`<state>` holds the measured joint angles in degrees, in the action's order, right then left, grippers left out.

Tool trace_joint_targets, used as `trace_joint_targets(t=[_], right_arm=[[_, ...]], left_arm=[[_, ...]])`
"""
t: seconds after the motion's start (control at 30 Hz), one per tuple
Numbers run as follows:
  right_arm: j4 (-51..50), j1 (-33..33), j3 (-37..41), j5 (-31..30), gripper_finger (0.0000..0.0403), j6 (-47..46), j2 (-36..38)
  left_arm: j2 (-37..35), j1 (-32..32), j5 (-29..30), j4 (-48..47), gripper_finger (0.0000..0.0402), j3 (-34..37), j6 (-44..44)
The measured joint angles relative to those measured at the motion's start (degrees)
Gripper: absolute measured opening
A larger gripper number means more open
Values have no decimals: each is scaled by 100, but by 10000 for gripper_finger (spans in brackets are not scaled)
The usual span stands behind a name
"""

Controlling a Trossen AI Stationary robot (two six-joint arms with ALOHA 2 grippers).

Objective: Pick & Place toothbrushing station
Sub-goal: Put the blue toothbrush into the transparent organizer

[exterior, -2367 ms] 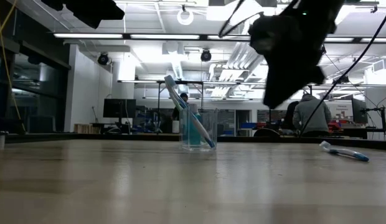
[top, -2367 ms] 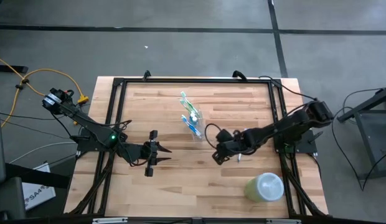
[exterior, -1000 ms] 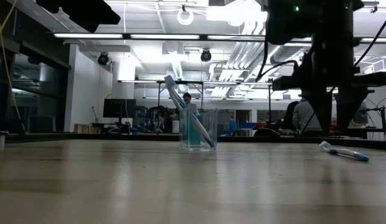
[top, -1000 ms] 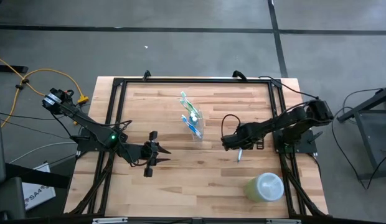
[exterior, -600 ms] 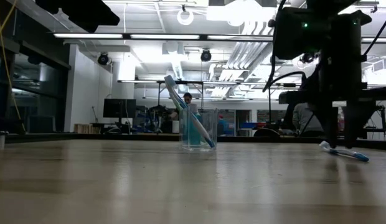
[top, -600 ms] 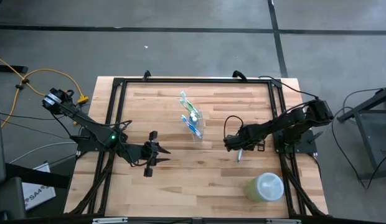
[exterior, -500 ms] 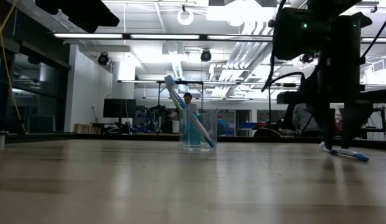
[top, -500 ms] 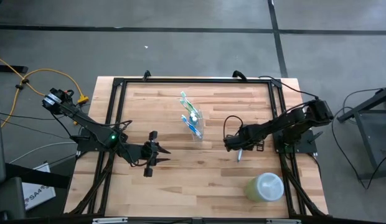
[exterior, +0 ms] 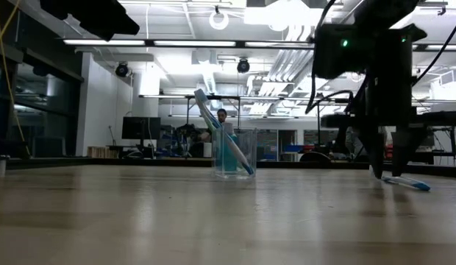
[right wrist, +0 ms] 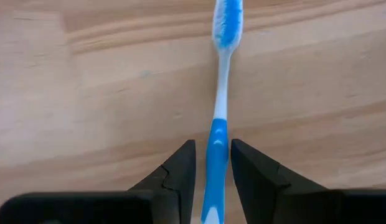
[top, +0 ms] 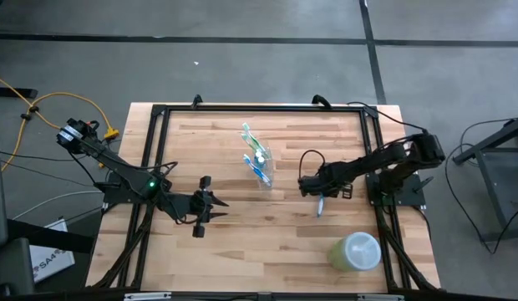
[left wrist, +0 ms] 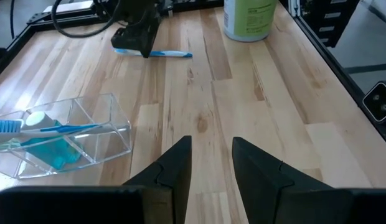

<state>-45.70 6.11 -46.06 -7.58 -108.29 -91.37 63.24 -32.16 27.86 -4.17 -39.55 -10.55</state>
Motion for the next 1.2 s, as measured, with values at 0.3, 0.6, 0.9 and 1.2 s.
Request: trace_joint_targets(t=[0.3, 0.6, 0.9, 1.2], right_arm=[[217, -89, -26, 258, 94, 290, -404], [219, -29, -22, 310, 94, 51, -413], [270, 177, -12, 237, 86, -16, -424], [334, 472, -67, -67, 81, -6, -387]], left_arm=[[0, -1, 0, -122, 110, -9, 2], [0, 0, 0, -144, 110, -9, 1], [0, -1, 0, -146, 110, -9, -26], [0, -1, 0, -148, 110, -7, -31]])
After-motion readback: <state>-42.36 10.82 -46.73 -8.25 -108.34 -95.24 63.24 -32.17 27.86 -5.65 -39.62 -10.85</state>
